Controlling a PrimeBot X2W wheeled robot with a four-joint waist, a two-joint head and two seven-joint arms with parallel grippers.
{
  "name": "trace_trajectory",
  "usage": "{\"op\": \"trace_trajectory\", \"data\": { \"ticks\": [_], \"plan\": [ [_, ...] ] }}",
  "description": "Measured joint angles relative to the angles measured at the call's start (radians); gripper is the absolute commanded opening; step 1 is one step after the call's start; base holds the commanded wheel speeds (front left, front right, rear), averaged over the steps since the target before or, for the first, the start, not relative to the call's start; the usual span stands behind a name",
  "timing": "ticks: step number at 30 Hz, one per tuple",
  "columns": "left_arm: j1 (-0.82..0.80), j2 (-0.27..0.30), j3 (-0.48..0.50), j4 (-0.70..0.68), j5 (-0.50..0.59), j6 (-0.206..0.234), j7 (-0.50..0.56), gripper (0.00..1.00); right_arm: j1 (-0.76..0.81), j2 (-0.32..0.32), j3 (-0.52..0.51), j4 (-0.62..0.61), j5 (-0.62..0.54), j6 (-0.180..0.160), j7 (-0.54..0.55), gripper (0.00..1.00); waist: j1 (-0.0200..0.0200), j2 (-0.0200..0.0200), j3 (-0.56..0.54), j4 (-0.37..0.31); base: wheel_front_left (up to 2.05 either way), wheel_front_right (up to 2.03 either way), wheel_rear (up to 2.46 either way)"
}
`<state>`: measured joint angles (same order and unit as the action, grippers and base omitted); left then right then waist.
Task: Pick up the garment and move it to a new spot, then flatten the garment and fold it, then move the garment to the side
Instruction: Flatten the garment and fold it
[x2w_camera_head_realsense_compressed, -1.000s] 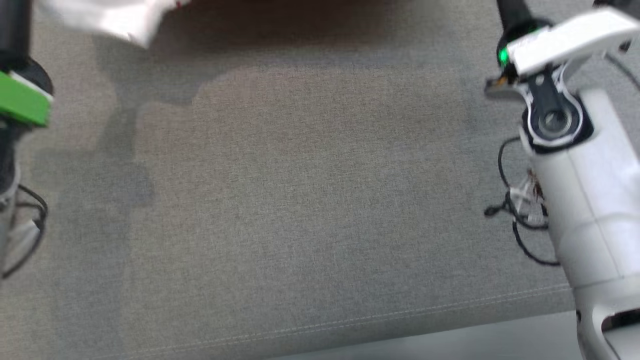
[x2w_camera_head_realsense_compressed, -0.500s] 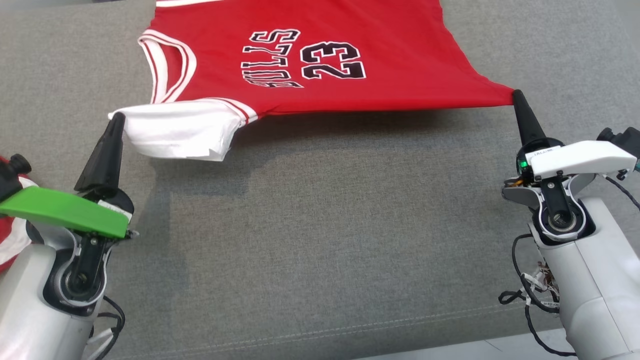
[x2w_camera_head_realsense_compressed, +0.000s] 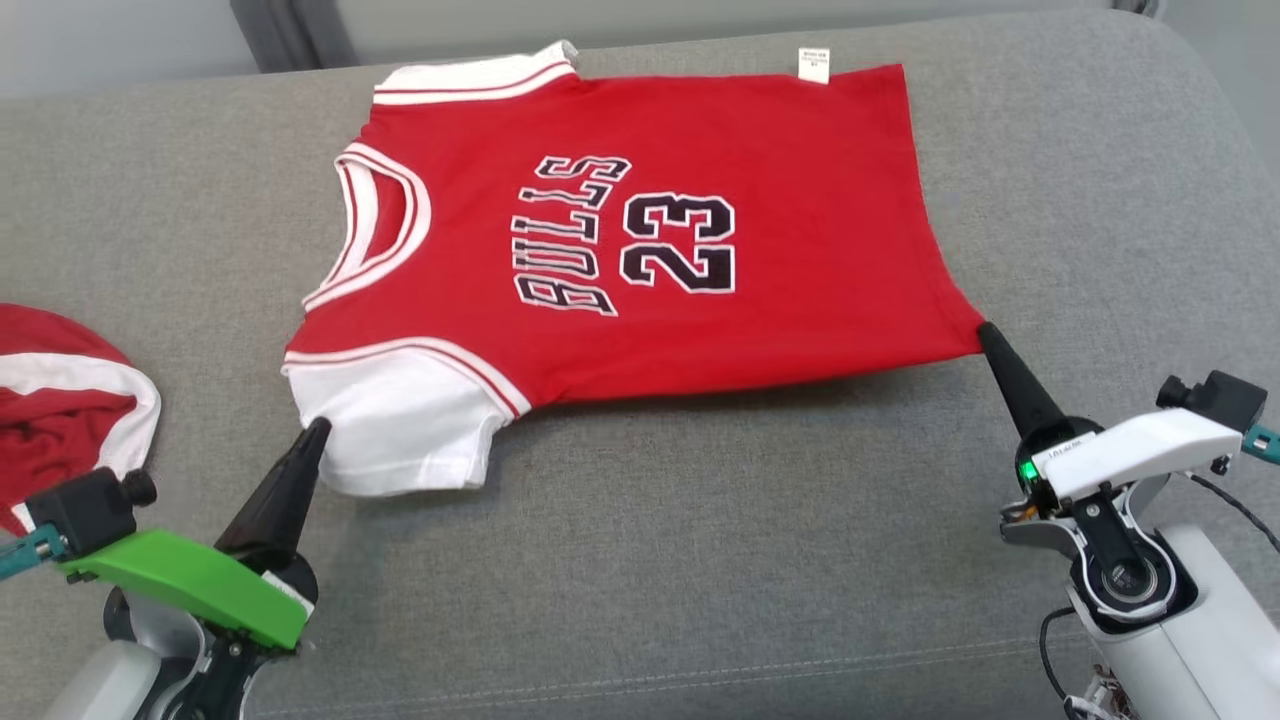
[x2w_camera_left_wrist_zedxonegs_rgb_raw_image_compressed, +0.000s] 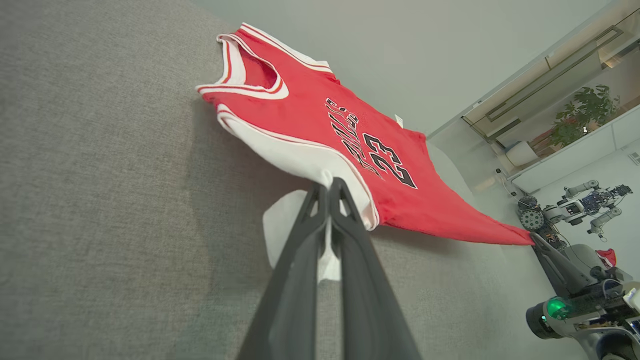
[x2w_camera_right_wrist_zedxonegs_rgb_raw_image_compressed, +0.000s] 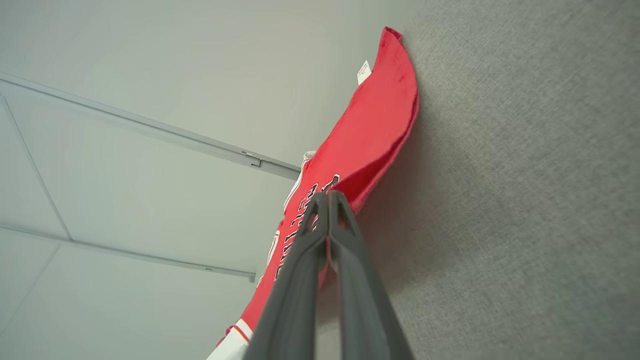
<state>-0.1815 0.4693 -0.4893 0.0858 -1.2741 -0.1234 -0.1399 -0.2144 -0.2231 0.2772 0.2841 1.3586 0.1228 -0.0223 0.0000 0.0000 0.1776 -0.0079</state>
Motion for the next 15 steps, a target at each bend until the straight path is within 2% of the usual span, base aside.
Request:
{"op": "trace_trajectory", "data": {
  "ticks": [7, 15],
  "plan": [
    [0.079, 0.037, 0.003, -0.058, -0.024, 0.0, -0.012, 0.0, 0.089, -0.009, 0.008, -0.11, 0.063, 0.0, 0.016, 0.0, 0.0, 0.0, -0.032, 0.01, 0.0, 0.0, 0.0],
    [0.172, 0.098, -0.001, -0.115, -0.048, 0.0, -0.01, 0.0, 0.191, -0.067, -0.021, -0.203, 0.098, 0.0, 0.03, 0.0, 0.0, 0.0, -0.027, -0.002, 0.0, 0.0, 0.0]
  ]
}}
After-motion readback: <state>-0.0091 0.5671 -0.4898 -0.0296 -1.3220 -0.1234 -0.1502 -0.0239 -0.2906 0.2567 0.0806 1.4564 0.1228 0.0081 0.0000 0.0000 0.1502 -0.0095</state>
